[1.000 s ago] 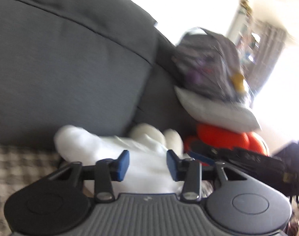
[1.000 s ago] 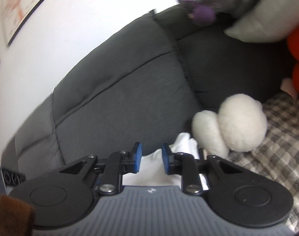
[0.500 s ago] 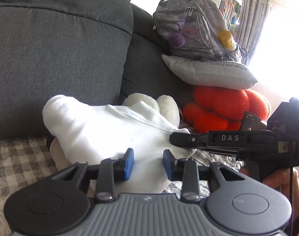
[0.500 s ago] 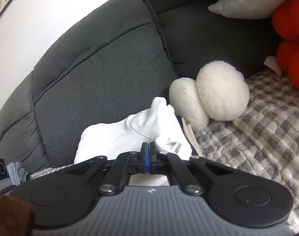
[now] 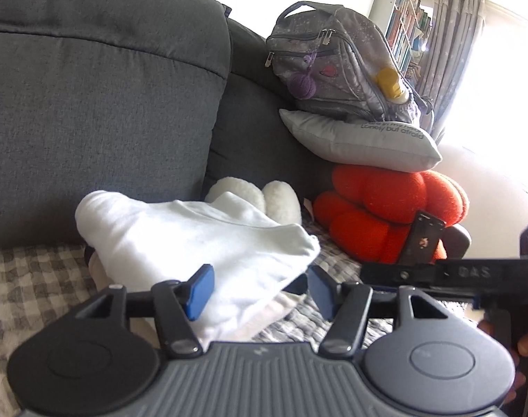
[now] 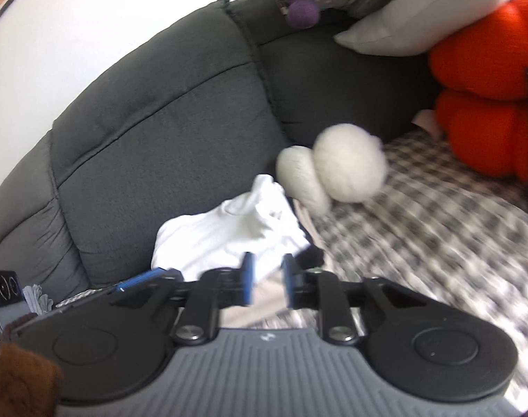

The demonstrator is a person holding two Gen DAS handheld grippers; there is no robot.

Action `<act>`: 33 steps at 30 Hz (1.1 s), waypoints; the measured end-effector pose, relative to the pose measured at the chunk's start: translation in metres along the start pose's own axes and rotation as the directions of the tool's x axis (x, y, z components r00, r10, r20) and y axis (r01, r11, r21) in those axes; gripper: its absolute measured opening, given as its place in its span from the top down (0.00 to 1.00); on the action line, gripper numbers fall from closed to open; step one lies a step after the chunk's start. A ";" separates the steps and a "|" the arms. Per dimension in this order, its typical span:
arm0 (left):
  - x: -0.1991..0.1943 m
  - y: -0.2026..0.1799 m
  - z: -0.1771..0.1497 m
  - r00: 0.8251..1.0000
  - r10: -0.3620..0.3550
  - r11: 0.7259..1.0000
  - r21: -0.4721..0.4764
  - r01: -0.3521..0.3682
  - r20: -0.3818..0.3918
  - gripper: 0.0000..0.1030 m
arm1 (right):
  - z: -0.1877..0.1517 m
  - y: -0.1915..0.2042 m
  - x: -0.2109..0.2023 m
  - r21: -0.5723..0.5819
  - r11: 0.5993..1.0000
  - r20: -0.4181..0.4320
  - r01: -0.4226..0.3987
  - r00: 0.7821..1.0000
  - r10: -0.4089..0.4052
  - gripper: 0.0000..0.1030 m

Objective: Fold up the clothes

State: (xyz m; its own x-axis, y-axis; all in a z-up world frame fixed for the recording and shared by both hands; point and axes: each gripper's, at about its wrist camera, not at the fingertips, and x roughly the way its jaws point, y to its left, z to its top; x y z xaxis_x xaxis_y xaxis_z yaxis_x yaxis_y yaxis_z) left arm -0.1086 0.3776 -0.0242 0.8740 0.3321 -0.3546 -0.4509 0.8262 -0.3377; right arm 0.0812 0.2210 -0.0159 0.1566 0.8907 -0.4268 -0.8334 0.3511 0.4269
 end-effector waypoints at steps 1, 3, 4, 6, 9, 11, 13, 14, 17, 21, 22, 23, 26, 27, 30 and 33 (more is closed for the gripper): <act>-0.003 -0.002 0.001 1.000 -0.008 1.000 -0.007 0.007 -0.015 0.36 | -0.002 0.001 -0.007 0.006 1.000 0.001 0.012 1.000 -0.012 0.56; -0.006 -0.006 0.002 0.998 -0.005 1.000 -0.029 0.003 -0.065 0.35 | -0.006 0.006 -0.019 0.005 0.999 -0.006 0.033 0.999 -0.033 0.56; -0.008 -0.009 0.002 0.996 0.006 0.999 -0.035 -0.009 -0.089 0.35 | -0.009 0.008 -0.024 0.000 0.999 -0.008 0.046 0.999 -0.046 0.56; -0.011 -0.015 0.001 0.992 0.028 0.999 -0.030 -0.032 -0.122 0.31 | -0.012 0.013 -0.035 -0.004 0.998 -0.013 0.066 0.998 -0.066 0.56; -0.016 -0.025 0.000 0.984 0.061 0.998 -0.022 -0.066 -0.170 0.22 | -0.017 0.020 -0.050 0.004 0.996 -0.021 0.087 0.996 -0.087 0.54; -0.019 -0.032 -0.001 0.976 0.083 0.996 -0.016 -0.088 -0.201 0.17 | -0.019 0.026 -0.059 -0.005 0.994 -0.029 0.107 0.994 -0.107 0.50; -0.023 -0.038 -0.002 0.967 0.105 0.994 -0.008 -0.110 -0.232 0.13 | -0.023 0.033 -0.069 -0.026 0.991 -0.038 0.130 0.991 -0.131 0.49; -0.024 -0.041 -0.002 0.962 0.116 0.993 -0.005 -0.121 -0.248 0.11 | -0.025 0.036 -0.074 -0.036 0.989 -0.043 0.141 0.989 -0.142 0.48; -0.032 -0.051 -0.004 0.953 0.129 0.991 0.015 -0.130 -0.274 0.03 | -0.032 0.046 -0.087 -0.050 0.982 -0.048 0.180 0.982 -0.183 0.42; -0.041 -0.065 -0.007 0.939 0.148 0.989 0.056 -0.137 -0.310 0.01 | -0.042 0.053 -0.102 -0.040 0.975 -0.054 0.217 0.974 -0.219 0.37; -0.043 -0.068 -0.007 0.934 0.160 0.987 0.070 -0.145 -0.320 0.01 | -0.043 0.055 -0.104 -0.039 0.974 -0.061 0.223 0.972 -0.225 0.36; -0.045 -0.072 -0.008 0.928 0.174 0.984 0.084 -0.154 -0.329 0.01 | -0.045 0.056 -0.107 -0.037 0.973 -0.067 0.230 0.970 -0.232 0.34; -0.049 -0.078 -0.009 0.914 0.198 0.980 0.104 -0.172 -0.355 0.01 | -0.045 0.061 -0.112 -0.051 0.964 -0.081 0.262 0.961 -0.265 0.31; -0.049 -0.080 -0.008 0.906 0.206 0.978 0.106 -0.178 -0.370 0.01 | -0.044 0.064 -0.115 -0.059 0.961 -0.085 0.271 0.958 -0.276 0.30; -0.052 -0.085 -0.008 0.893 0.233 0.972 0.129 -0.198 -0.385 0.01 | -0.044 0.072 -0.121 -0.080 0.956 -0.090 0.281 0.954 -0.287 0.22; -0.055 -0.090 -0.007 0.889 0.254 0.966 0.153 -0.211 -0.380 0.01 | -0.046 0.080 -0.128 -0.120 0.952 -0.090 0.283 0.951 -0.294 0.12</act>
State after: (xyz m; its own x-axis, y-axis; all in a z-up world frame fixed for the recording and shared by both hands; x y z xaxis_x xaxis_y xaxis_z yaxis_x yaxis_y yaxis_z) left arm -0.1177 0.2813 0.0198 0.5937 0.3323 -0.7328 -0.5917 0.7975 -0.1178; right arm -0.0300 0.1218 0.0361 0.3465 0.7181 -0.6036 -0.8123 0.5515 0.1898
